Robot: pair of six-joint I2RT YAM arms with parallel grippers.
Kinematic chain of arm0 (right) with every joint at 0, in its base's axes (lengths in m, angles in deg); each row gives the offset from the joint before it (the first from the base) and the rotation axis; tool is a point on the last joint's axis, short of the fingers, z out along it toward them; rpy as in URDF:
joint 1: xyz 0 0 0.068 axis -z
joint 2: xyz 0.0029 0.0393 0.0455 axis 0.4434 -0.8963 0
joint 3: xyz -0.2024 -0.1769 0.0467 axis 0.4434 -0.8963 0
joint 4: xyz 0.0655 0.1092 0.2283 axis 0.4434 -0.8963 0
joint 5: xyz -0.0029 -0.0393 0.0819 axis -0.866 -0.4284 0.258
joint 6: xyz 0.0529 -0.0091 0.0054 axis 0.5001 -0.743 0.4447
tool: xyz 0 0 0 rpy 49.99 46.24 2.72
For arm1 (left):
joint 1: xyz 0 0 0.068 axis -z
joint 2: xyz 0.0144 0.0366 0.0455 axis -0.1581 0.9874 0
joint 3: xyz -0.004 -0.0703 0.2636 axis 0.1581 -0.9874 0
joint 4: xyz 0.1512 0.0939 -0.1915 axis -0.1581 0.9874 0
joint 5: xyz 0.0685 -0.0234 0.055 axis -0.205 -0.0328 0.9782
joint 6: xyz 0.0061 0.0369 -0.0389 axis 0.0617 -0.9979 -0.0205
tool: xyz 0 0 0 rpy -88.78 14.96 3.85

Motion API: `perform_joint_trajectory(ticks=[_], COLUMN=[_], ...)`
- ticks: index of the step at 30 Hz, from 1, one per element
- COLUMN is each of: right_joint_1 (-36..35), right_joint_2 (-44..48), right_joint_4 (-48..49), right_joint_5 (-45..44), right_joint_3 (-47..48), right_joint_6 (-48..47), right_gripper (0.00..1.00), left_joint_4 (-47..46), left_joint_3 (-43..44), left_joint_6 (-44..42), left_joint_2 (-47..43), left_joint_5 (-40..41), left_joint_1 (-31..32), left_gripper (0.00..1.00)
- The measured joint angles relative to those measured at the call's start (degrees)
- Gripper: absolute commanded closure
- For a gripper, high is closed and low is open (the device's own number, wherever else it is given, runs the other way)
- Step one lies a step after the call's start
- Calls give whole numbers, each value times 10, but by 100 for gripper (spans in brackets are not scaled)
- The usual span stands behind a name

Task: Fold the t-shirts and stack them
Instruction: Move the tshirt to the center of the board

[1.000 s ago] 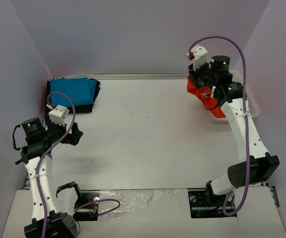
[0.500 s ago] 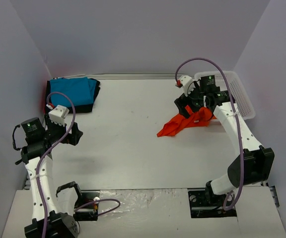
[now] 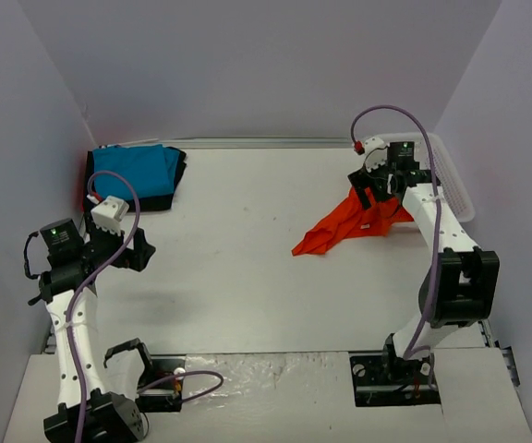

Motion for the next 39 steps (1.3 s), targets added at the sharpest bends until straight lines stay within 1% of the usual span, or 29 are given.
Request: perform_joint_trajectory(ticks=[7,10,11,13,14,19,20,21,24,25,30,39], right_joint_1=[56,70,71,72,74,75,75,76,80,82,87,93], right_joint_2=[-142,-177,-183,-189,-191,-191,-191,-191,-191,-191,-190,-182], right_joint_4=[27,29,30,30,30,34,34,34,37,38,40,42], right_joint_5=[-32,-37,-37,-33,-32,-30,-30,-30,-31,-30,-29,-15], right_joint_3=[53,65,67,69,69,69,69,69,69,69,69,72], right_joint_6=[22,29,30,33,35,42,42,41,42,42,43,46], right_gripper=[24,38,52,65,74,74,69,62,56,49,48,53], left_joint_4=[2,3,3,3,3,4,4,5,5,5,6,7], left_joint_3=[0,0,0,0,0,0,0,0,0,0,0,0], left_joint_6=[0,0,0,0,0,-1,-1,-1,-1,-1,-1,-1], left_joint_2=[0,0,0,0,0,5,7,7,8,8,8,8], left_joint_5=[-2,-2,-2,-2,-2,-2,-2,-2,-2,-2,-2,-2], left_joint_1=[0,0,0,0,0,0,0,0,0,0,0,0], left_gripper=[6,6,6,5,6,6,6,6,6,6,6,6])
